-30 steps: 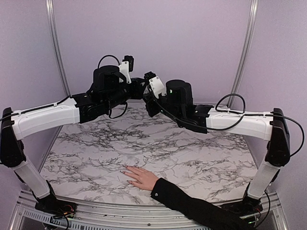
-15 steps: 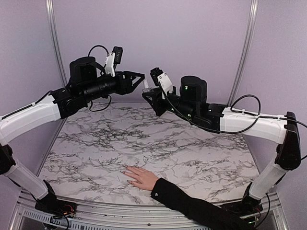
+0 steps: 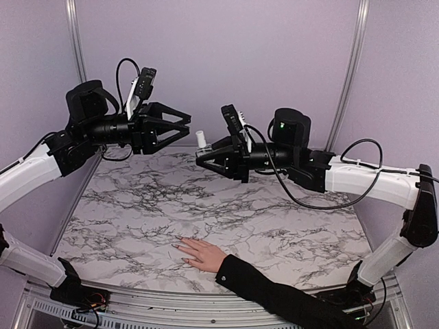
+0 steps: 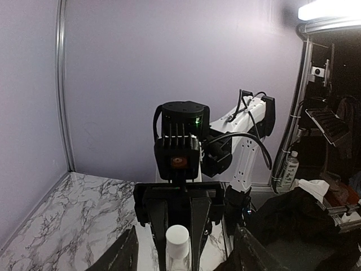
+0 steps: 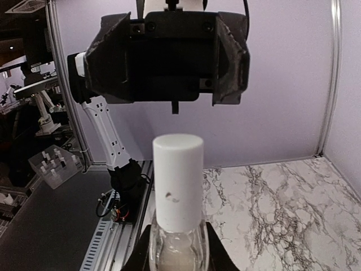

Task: Paint the nails
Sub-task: Unscrew the nail polish bottle.

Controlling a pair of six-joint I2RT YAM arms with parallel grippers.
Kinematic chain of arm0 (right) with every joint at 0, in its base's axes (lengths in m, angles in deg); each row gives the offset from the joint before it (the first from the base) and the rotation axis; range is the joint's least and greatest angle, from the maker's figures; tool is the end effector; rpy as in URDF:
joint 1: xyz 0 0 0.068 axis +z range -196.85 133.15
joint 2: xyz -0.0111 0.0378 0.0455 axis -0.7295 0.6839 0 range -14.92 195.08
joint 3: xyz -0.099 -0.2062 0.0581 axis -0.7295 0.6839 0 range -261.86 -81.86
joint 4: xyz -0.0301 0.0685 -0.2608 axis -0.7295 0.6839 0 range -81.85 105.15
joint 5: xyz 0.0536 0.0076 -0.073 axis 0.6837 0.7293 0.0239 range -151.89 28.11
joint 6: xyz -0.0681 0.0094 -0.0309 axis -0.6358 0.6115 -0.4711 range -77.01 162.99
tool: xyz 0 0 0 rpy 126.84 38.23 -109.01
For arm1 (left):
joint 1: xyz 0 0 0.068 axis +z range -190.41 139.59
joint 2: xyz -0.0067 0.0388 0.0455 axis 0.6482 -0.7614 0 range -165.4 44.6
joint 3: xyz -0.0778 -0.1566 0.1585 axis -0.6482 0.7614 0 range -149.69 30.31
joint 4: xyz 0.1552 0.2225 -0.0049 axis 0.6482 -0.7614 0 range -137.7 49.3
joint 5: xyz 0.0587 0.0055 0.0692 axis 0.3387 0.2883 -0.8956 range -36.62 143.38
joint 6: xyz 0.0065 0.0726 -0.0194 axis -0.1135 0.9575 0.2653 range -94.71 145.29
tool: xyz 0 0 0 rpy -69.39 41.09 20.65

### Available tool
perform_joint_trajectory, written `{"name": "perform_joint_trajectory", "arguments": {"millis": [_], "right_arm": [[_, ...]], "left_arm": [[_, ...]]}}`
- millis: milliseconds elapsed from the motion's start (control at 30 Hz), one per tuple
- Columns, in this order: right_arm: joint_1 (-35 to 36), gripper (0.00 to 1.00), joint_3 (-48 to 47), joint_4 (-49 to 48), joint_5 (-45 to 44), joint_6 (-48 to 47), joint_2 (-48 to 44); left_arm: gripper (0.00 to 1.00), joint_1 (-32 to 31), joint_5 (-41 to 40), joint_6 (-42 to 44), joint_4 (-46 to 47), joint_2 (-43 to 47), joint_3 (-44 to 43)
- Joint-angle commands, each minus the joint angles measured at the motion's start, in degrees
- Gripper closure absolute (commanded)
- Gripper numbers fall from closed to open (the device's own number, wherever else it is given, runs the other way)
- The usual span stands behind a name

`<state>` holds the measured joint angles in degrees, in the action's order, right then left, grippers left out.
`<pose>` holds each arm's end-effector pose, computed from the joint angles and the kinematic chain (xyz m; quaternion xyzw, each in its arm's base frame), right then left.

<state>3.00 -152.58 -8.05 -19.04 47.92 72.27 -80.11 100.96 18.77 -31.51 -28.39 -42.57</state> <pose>0.2193 0.3272 0.3235 -0.4902 0.5113 0.5320 0.4640 0.2201 -0.2438 0.4074 0.4636 0.4814 -0.5140 0.5376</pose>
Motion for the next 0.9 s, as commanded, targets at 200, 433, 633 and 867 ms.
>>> {"name": "perform_joint_trajectory", "arguments": {"millis": [200,433,633,867], "right_arm": [[-0.2,1.0,-7.36,-0.73,15.39,5.35,2.48],[-0.17,1.0,-9.11,-0.84,16.85,6.17,4.27],[-0.23,1.0,-9.15,-2.42,17.14,7.64,4.61],[-0.5,1.0,-9.28,-2.98,11.88,8.12,4.25]], "left_arm": [[0.45,-1.46,10.26,2.26,2.34,-2.13,-1.39],[0.56,-2.09,10.71,3.18,2.42,-4.62,-3.72],[0.78,-2.61,10.85,3.23,2.41,-5.83,-4.57],[1.0,-2.96,6.44,1.84,2.42,-6.53,-4.71]]}}
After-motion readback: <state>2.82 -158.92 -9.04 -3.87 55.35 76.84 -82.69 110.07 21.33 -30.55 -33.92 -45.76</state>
